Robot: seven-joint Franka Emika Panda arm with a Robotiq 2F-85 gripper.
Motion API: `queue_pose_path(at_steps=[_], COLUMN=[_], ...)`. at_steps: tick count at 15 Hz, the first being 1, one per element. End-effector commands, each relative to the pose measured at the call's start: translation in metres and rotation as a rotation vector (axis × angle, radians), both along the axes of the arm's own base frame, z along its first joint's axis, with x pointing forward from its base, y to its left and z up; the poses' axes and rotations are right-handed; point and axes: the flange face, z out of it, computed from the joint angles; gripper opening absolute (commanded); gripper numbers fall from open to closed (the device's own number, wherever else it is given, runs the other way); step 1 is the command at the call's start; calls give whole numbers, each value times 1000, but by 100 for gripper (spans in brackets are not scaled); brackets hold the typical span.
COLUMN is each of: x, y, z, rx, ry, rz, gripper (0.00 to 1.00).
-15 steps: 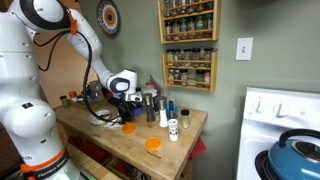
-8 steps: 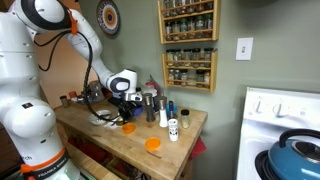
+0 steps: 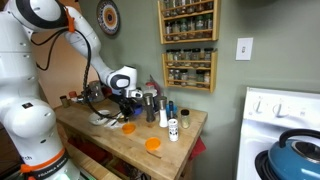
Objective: Put the golden color lid in the blue jar close to the wall
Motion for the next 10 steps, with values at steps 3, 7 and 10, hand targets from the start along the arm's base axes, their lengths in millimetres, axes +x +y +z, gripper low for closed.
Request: queue_pose_path(at_steps=[3, 7, 10], x=[-6, 3, 9], y=[-4, 44, 99], z=[54, 79, 93], rx=[-38, -78, -77], ry=[-20, -51, -105], rz=[2, -13, 7], gripper=[0, 0, 0])
